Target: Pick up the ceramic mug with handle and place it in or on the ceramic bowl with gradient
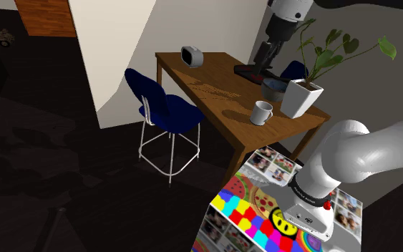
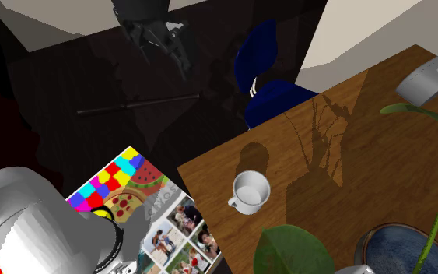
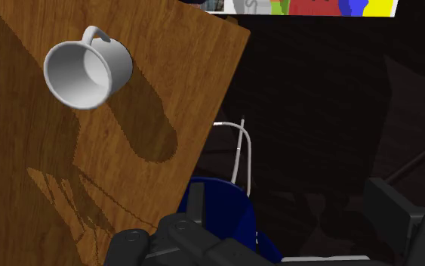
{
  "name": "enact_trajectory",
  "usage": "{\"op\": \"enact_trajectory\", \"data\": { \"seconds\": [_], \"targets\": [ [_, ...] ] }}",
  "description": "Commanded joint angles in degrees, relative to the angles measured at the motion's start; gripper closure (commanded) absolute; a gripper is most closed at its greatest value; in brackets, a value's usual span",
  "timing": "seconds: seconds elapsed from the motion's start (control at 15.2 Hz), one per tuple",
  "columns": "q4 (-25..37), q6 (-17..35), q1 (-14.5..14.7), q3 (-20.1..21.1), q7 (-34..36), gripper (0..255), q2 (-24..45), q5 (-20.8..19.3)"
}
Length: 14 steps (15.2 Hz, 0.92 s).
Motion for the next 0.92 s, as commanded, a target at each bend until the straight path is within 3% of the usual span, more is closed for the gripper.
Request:
{"op": "enact_trajectory", "data": {
  "seconds": [0.0, 0.86],
  "targets": [
    [0.00, 0.00, 0.00, 0.00, 0.00, 0, 0.00, 0.00],
    [-11.85, 14.32, -5.16, -17.52, -16.43, 0, 2.52, -6.79]
  ]
}}
